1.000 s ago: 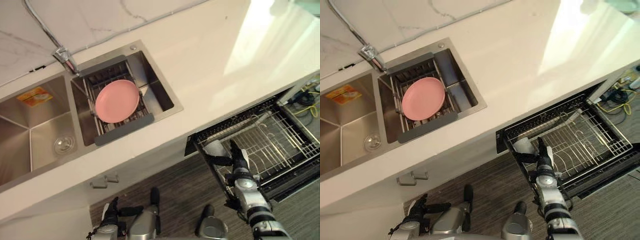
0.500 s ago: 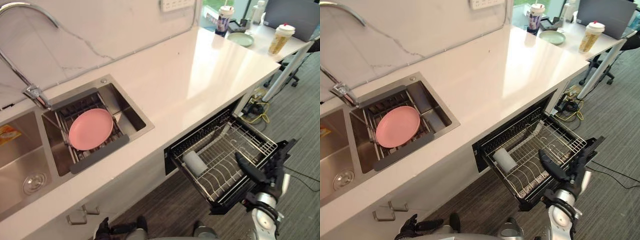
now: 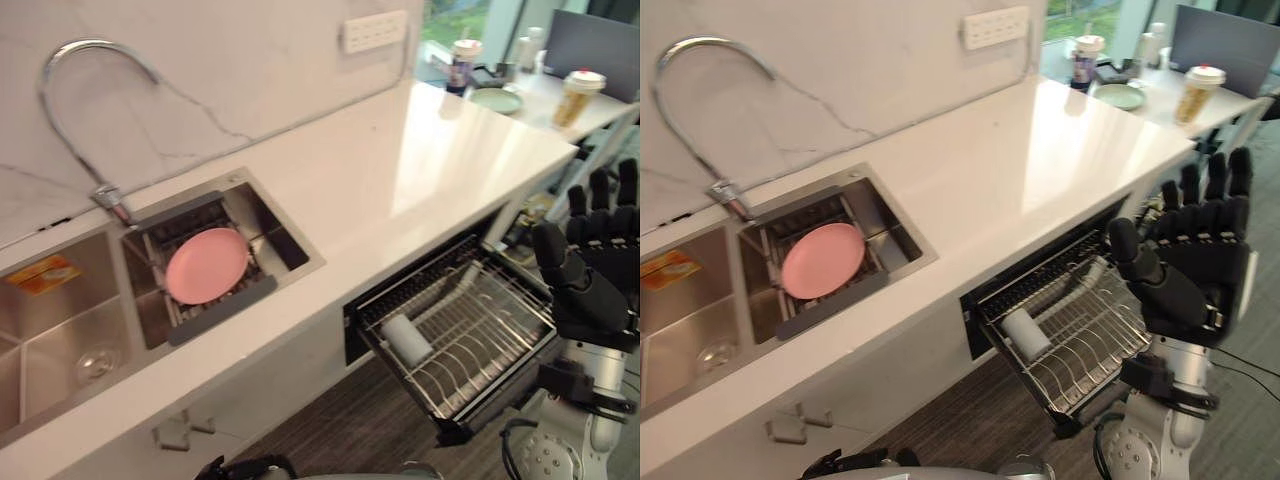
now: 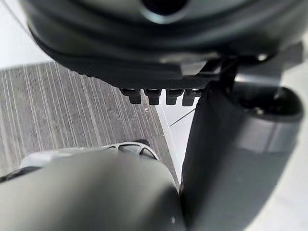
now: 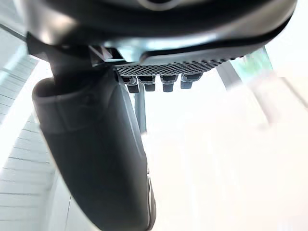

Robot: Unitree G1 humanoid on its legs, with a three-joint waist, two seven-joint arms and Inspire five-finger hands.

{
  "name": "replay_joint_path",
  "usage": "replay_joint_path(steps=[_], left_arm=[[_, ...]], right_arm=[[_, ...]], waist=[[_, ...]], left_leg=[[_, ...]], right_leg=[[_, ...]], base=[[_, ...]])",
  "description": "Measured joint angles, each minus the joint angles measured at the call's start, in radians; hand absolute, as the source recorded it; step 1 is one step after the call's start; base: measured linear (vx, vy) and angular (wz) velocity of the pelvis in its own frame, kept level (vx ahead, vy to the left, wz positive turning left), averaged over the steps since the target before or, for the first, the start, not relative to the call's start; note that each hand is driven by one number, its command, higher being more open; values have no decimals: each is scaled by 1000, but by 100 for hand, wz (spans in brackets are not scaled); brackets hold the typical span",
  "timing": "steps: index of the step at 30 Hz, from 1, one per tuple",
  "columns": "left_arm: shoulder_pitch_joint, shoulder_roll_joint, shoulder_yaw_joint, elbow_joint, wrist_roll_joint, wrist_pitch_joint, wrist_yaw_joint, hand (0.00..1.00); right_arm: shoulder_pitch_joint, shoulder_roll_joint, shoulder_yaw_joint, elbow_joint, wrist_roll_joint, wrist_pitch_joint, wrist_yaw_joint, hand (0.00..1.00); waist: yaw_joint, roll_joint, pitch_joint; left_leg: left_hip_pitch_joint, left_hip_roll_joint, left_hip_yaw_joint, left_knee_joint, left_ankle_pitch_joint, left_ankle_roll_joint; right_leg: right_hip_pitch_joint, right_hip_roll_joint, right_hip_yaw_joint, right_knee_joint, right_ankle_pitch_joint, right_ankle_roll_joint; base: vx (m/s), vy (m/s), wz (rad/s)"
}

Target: Walk over to the sink, pick up the cup, carry it to the dishwasher, place the cup inside the dishwasher, then close the dishwasher door

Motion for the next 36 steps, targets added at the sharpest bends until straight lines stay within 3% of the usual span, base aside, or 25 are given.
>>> replay_joint_path(steps=[5, 8, 9, 11, 12, 13, 15, 16, 17, 18, 24, 28, 32, 36], left_arm=[[-16, 11, -36, -14, 85, -46, -21, 100], [-24, 25, -92, -30, 233, -105, -15, 100], [-30, 39, -122, -35, 231, -101, -22, 100], [-32, 52, -144, -43, 204, -87, -30, 100], [-31, 64, -147, -50, 165, -70, -33, 100], [-31, 76, -147, -48, 129, -44, -33, 100], [-31, 84, -145, -46, 117, -24, -37, 100], [-29, 88, -143, -42, 113, -19, -44, 100], [-27, 89, -142, -41, 112, -17, -51, 100], [-6, 108, -134, -45, 130, -3, -77, 100], [1, 110, -129, -42, 115, -10, -74, 100], [10, 101, -89, -40, 34, -12, -66, 100], [18, 76, -50, -36, -48, -6, -27, 100], [23, 50, -33, -29, -79, -2, 12, 100]], right_arm=[[-105, -16, 65, 74, -8, 32, -62, 100], [-110, -16, 72, 113, -6, 52, -110, 100], [-110, -15, 67, 115, -5, 56, -125, 100], [-108, -14, 50, 115, -6, 56, -130, 100], [-106, -9, 33, 121, -6, 56, -131, 100], [-94, -2, 16, 137, -6, 56, -127, 100], [-78, -3, -5, 145, -5, 57, -123, 100], [-78, -3, -8, 144, -5, 57, -120, 100], [-79, -3, -7, 144, -4, 57, -113, 100], [-83, -9, -75, 153, -17, 67, -166, 100], [-86, -9, -54, 173, -14, 67, -166, 100], [-87, -8, -23, 196, -7, 101, -166, 100], [-87, -9, 2, 220, -5, 181, -196, 100], [-55, -17, 4, 228, -24, 274, -243, 100]], waist=[[38, -15, 8], [37, -26, 10], [37, -34, 14], [35, -52, 24], [33, -59, 28], [27, -73, 26], [27, -86, 19], [31, -92, 15], [35, -97, 12], [37, -150, -25], [40, -154, -28], [45, -150, -26], [64, -132, -17], [64, -102, -23]], left_leg=[[-17, -59, -33, -1, 3, 18], [5, -102, -84, -58, 8, 32], [20, -116, -99, -86, 15, 42], [42, -128, -126, -113, 22, 55], [64, -125, -157, -131, 24, 61], [72, -117, -198, -137, 20, 67], [77, -104, -259, -147, 15, 71], [90, -103, -277, -155, 26, 55], [96, -107, -280, -158, 28, 52], [151, -132, -249, -226, 21, 14], [138, -128, -254, -204, 20, 14], [83, -117, -282, -125, -7, 10], [77, -107, -317, -113, -15, 3], [78, -98, -285, -143, 3, 2]], right_leg=[[13, -65, -75, 43, 0, 9], [-12, -123, -88, 192, 7, 1], [-50, -154, -58, 296, 21, -15], [-122, -187, 19, 456, 76, -92], [-161, -183, 91, 542, 120, -139], [-177, -132, 157, 567, -9, -98], [-203, -38, 203, 532, -133, -75], [-222, -4, 207, 492, -148, -73], [-225, 8, 201, 455, -145, -74], [-152, 75, 223, 97, 0, -71], [-146, 75, 212, 83, 5, -70], [-143, 74, 180, 72, 9, -71], [-104, 81, 129, 50, 6, -74], [-96, 73, 85, 42, 3, -69]], base=[[87, 94, 48], [89, 102, 57], [114, 139, 51], [134, 130, 46], [154, 39, 67], [163, 4, 79], [155, -45, 94], [149, -53, 81], [86, -38, 40], [28, -17, 11], [0, 0, 3], [-14, -8, 20], [-45, -31, 29], [1, -8, 30]])
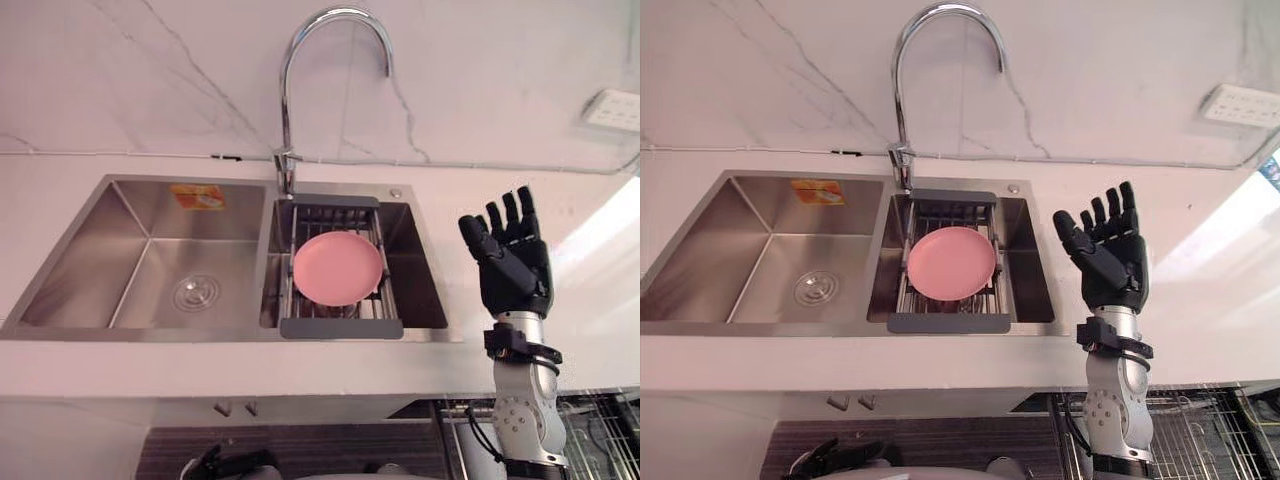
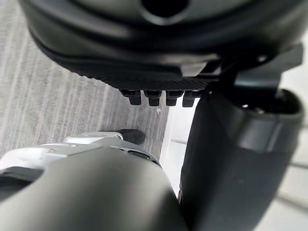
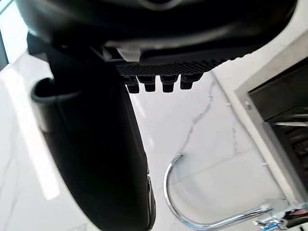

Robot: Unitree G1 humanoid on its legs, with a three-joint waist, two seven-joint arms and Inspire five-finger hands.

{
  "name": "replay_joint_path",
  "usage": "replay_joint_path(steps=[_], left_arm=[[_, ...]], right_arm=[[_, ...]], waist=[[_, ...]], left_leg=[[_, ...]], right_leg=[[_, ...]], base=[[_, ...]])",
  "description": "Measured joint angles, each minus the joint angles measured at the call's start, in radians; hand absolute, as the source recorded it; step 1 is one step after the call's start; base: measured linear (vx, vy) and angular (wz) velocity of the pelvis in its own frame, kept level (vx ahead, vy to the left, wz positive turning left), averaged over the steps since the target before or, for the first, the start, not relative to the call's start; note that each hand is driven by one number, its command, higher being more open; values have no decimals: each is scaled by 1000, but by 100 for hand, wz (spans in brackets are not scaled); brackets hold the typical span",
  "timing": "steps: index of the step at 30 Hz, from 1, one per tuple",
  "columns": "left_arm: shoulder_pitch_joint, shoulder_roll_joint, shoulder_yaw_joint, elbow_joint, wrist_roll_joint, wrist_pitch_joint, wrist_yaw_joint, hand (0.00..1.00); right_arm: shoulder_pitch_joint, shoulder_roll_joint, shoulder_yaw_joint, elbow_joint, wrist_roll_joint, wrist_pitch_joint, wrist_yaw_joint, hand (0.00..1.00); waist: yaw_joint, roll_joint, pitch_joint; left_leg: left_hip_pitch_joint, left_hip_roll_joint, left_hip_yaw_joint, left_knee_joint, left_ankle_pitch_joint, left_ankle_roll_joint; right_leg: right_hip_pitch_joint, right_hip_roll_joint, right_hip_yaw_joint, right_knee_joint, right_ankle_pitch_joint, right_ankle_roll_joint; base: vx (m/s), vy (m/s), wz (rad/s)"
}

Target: Walk over to the sink, pick up the cup, carry it to the dishwasher, place the cup inside the dishwasher, then close the dishwasher door

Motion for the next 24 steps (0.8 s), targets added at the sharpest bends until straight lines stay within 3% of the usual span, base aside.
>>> replay_joint_path(steps=[5, 13, 24], left_arm=[[5, -2, -2, 1, -7, -4, 3, 100], [10, -1, 2, 1, -12, -9, 6, 100], [11, -8, 47, 19, -8, -3, 1, 100]], right_arm=[[10, -9, -1, 41, -178, 46, 5, 100], [-6, -139, 100, 92, -609, 63, 120, 100], [-74, -223, 187, 115, -829, 63, 199, 100]], waist=[[-2, 3, -1], [3, 6, -5], [19, 2, -7]], left_leg=[[21, -8, 16, -30, 22, -1], [46, -14, 24, -60, 32, -27], [49, -13, 33, -76, 46, -25]], right_leg=[[0, -6, 8, 2, -1, 5], [20, -5, 9, -24, 9, 20], [36, 10, 13, -84, 51, 18]], base=[[66, 10, -4], [12, 5, -1], [-11, 1, -2]])
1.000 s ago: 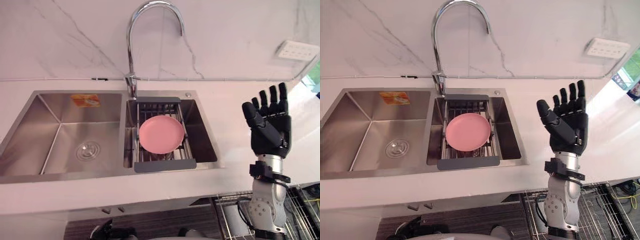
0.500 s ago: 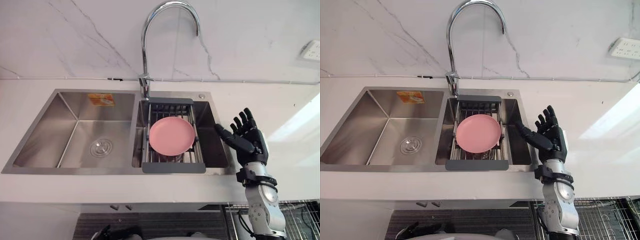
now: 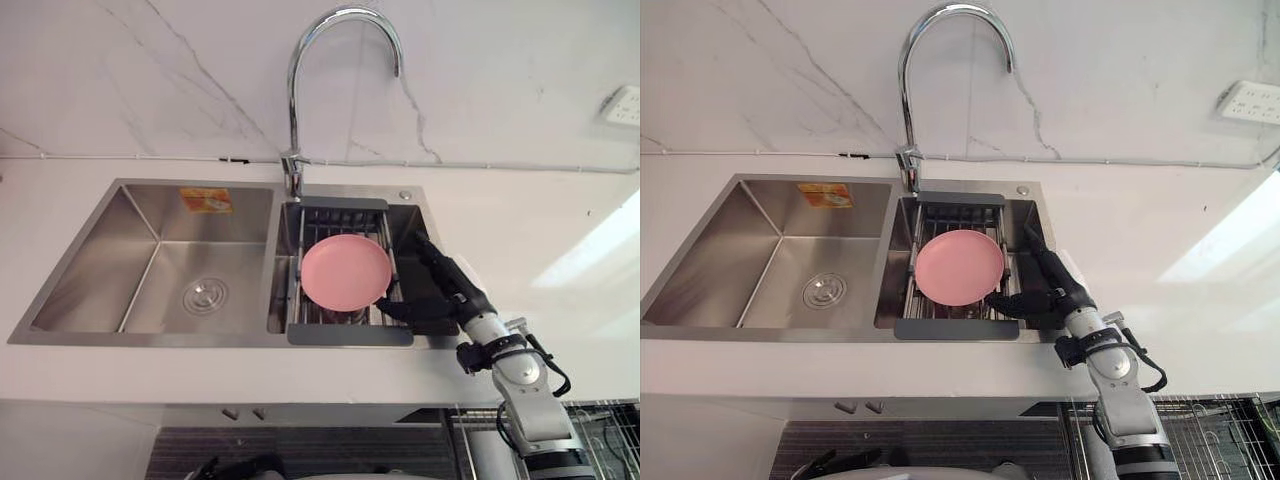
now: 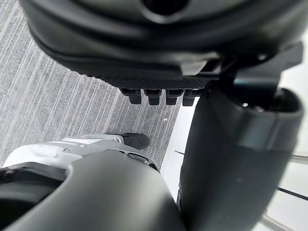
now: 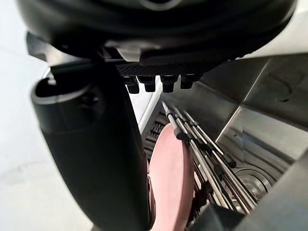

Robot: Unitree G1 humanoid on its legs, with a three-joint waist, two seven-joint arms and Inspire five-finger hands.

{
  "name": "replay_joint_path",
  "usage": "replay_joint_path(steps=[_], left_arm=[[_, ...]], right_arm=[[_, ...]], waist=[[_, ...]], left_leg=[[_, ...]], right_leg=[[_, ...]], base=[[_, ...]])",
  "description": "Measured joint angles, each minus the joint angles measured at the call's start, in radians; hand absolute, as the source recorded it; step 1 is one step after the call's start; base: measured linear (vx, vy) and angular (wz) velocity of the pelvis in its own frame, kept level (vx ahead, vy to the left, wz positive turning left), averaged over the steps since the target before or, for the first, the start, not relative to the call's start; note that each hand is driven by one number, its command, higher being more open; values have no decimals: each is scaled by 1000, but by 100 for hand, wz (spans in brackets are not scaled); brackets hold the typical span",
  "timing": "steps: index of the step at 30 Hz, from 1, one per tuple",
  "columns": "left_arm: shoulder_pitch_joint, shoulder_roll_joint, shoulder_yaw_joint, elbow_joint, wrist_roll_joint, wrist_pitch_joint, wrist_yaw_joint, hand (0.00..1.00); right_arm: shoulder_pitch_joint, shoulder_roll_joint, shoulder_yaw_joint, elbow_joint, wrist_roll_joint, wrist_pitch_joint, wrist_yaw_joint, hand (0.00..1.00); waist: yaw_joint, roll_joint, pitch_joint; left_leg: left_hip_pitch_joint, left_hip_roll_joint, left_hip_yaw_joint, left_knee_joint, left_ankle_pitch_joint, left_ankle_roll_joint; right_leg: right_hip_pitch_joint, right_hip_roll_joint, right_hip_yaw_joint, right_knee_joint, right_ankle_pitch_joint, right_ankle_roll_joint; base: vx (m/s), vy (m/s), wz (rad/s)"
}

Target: Walk over to the sink, pick up the cup, carry it to the dishwasher, place the cup inside the dishwasher, then close the dishwasher door

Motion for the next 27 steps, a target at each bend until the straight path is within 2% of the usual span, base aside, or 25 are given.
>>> replay_joint_path(steps=[4, 11, 20, 23, 27], left_arm=[[-2, 1, 0, -1, 1, 4, 0, 100], [-3, 11, 1, -17, 3, 30, 2, 100], [-4, 18, 3, -40, 27, 51, 0, 100], [-13, 20, 10, -44, 42, 54, -1, 100], [-18, 21, 10, -46, 42, 59, 1, 100]], right_arm=[[-15, -10, 15, 0, -70, 0, 1, 100], [-62, -33, 21, 1, -298, -14, -25, 100], [-154, -54, 79, 64, -422, -24, -25, 100], [-169, -80, 91, 92, -462, -27, -24, 100], [-207, -88, 101, 147, -510, -46, -24, 100]], waist=[[3, -4, 0], [6, -24, 3], [13, -38, 8], [31, -48, 14], [35, -51, 18]], left_leg=[[1, 0, 0, -1, 4, 5], [4, -1, 7, -6, 12, 18], [0, -5, 5, -7, 18, 26], [-3, -7, 0, -7, 20, 29], [-3, -14, -10, -7, 21, 32]], right_leg=[[1, 1, 0, -1, 4, -1], [2, 3, 9, -7, 17, -4], [6, 7, 8, -23, 32, -5], [6, 6, 3, -24, 33, -4], [15, -1, -8, -29, 35, 0]], base=[[0, 0, 0], [-41, 11, -3], [-20, 6, 0], [8, 6, 5], [22, 12, 8]])
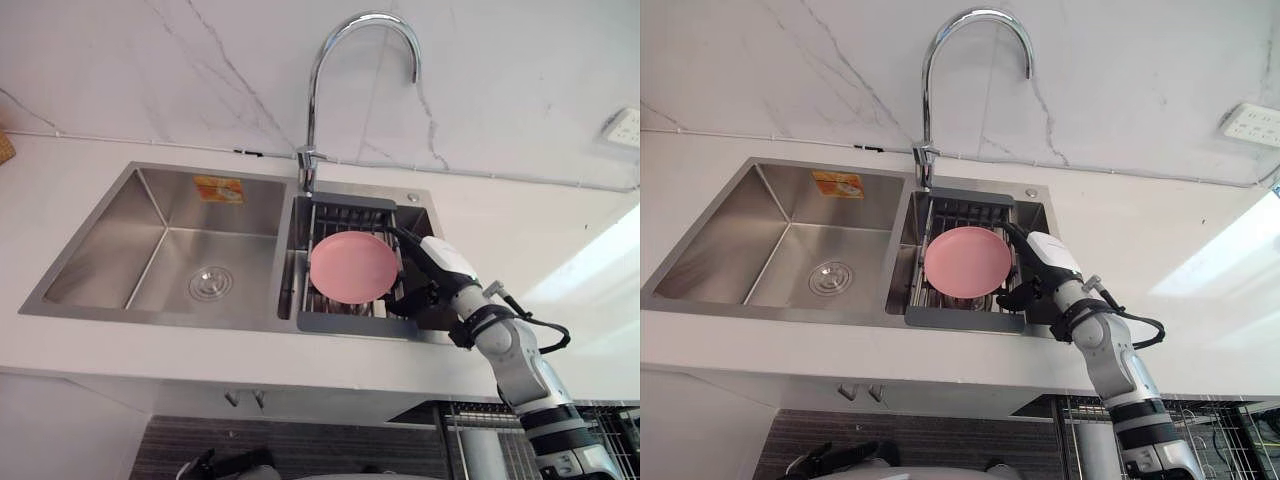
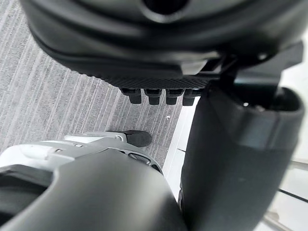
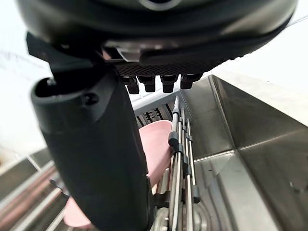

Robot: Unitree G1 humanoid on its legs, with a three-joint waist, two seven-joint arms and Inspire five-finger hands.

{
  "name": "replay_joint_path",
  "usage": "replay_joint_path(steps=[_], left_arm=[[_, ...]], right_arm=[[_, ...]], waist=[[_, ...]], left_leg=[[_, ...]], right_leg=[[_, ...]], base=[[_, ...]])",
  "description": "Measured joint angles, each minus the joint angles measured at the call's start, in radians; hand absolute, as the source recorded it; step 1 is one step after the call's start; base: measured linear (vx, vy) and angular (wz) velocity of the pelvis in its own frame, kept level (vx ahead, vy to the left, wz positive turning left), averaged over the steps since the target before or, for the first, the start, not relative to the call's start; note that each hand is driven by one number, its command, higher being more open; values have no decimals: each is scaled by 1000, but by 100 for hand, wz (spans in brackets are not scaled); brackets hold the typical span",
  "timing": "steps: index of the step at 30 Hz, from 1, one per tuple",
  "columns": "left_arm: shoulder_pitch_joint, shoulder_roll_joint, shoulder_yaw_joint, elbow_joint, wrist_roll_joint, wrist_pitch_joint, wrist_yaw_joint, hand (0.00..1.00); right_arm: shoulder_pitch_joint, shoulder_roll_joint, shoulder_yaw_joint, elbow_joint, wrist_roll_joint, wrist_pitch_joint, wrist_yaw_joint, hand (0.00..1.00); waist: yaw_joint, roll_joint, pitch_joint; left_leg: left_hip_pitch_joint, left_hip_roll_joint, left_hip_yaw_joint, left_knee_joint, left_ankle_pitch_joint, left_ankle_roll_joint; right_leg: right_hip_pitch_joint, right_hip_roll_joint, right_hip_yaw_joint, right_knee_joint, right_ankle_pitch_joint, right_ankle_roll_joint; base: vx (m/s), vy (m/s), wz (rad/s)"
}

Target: Walk over to the sink, pick up the cup, carry it to the dishwasher, place the cup inside the dishwasher, then close the dishwasher door

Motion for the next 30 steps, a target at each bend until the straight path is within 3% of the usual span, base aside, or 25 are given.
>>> replay_joint_path(steps=[15, 21, 30], left_arm=[[1, 0, -1, -42, 42, 18, -6, 100], [1, 0, -2, -62, 44, 16, -15, 100], [2, 6, -11, -65, 66, -18, -74, 100]], right_arm=[[-94, -38, 67, 169, -116, -46, -23, 100], [-116, -38, 95, 244, -197, -127, -170, 100], [-125, -34, 144, 352, -364, -189, -447, 100]], waist=[[19, -6, 19], [24, -4, 35], [28, 1, 46]], left_leg=[[0, -12, -27, 0, 4, 6], [-1, -17, -41, 0, 7, 10], [0, -20, -53, 0, 13, 12]], right_leg=[[19, -8, -27, -9, 3, 4], [27, -8, -42, -11, 3, 5], [37, -9, -55, -13, 3, 6]], base=[[13, 11, 6], [8, 10, 6], [6, 2, 4]])
